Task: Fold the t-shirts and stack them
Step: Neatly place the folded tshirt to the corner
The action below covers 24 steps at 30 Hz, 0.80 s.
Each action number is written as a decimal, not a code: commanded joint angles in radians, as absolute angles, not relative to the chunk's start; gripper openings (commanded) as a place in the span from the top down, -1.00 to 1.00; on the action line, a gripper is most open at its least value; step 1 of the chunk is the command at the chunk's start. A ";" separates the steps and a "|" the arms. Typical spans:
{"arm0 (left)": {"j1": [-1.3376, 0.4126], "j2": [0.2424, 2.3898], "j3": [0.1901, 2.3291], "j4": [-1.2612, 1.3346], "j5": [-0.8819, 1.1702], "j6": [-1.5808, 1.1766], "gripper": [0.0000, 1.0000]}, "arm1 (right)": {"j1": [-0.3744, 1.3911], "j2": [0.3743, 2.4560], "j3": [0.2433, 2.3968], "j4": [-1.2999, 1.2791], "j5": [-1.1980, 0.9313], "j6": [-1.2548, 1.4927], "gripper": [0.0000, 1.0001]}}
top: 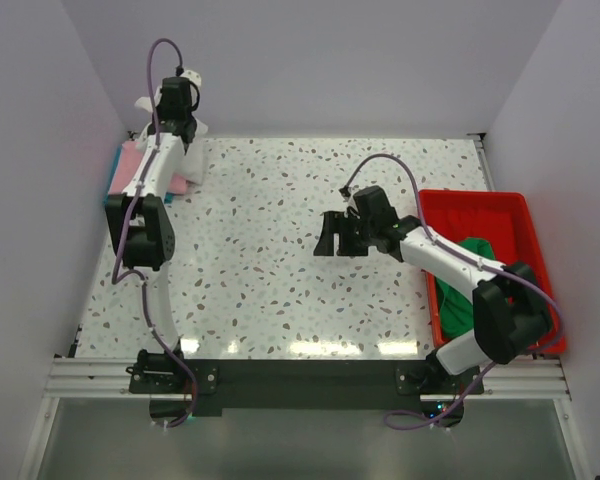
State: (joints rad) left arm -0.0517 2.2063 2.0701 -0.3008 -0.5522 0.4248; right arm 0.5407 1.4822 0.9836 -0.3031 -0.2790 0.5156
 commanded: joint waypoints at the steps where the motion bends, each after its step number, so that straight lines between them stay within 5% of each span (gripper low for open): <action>1: -0.011 2.167 2.121 -0.272 -0.512 0.403 1.00 | 0.548 1.499 1.028 -0.307 -0.267 0.511 -0.48; 8: 0.078 2.240 2.128 -0.241 -0.466 0.376 1.00 | 0.549 1.551 1.026 -0.311 -0.250 0.503 -0.47; 12: 0.110 2.293 2.106 -0.160 -0.606 0.325 0.10 | 0.551 1.569 1.026 -0.308 -0.247 0.500 -0.47; 14: 0.120 2.301 2.140 -0.176 -0.649 0.275 -0.11 | 0.552 1.574 1.025 -0.310 -0.244 0.494 -0.47; 15: 0.118 2.301 2.154 -0.186 -0.660 0.255 -0.37 | 0.552 1.578 1.025 -0.310 -0.244 0.495 -0.47; 17: 0.120 2.289 2.192 -0.239 -0.623 0.166 -0.48 | 0.554 1.578 1.028 -0.313 -0.244 0.489 -0.47; 18: 0.118 2.261 2.191 -0.248 -0.602 0.137 -0.87 | 0.557 1.571 1.028 -0.314 -0.242 0.486 -0.47; 19: 0.118 2.244 2.186 -0.253 -0.554 0.109 -0.99 | 0.557 1.566 1.026 -0.314 -0.238 0.486 -0.48; 24: 0.117 2.116 2.082 -0.242 -0.413 -0.092 -1.00 | 0.558 1.539 1.009 -0.310 -0.215 0.477 -0.48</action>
State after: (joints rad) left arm 0.1215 2.2658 2.1124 -0.2848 -0.5095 0.0849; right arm 0.5529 1.5761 0.9874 -0.3187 -0.2440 0.5011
